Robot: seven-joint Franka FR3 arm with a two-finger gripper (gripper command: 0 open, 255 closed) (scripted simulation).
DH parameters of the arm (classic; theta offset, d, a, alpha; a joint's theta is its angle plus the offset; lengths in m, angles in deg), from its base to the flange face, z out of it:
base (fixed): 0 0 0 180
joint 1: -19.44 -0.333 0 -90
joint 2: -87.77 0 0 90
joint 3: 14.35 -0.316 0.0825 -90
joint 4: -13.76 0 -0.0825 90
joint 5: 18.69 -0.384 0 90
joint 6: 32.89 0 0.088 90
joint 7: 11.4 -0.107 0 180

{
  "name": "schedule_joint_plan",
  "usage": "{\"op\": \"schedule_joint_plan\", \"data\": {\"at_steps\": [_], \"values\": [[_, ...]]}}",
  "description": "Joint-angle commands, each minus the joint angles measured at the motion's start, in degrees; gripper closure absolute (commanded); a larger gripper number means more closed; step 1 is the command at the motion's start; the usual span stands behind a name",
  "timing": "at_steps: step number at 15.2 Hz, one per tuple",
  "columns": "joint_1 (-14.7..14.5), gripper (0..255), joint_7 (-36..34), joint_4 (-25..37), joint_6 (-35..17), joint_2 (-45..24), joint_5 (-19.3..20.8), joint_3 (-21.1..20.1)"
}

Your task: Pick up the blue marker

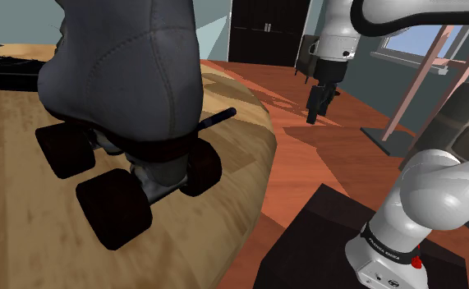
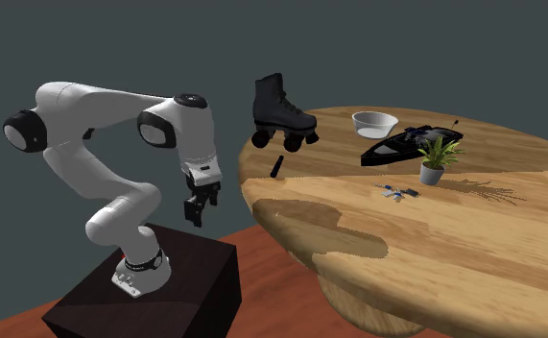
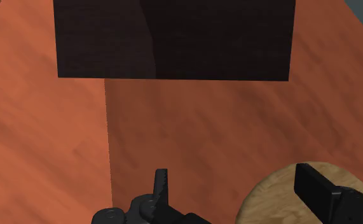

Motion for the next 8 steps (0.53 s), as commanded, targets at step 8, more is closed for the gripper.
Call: {"op": "schedule_joint_plan", "data": {"at_steps": [8], "values": [[3.14, 0, -28.34, 3.56, 3.72, 1.67, -9.18, -13.20]]}}
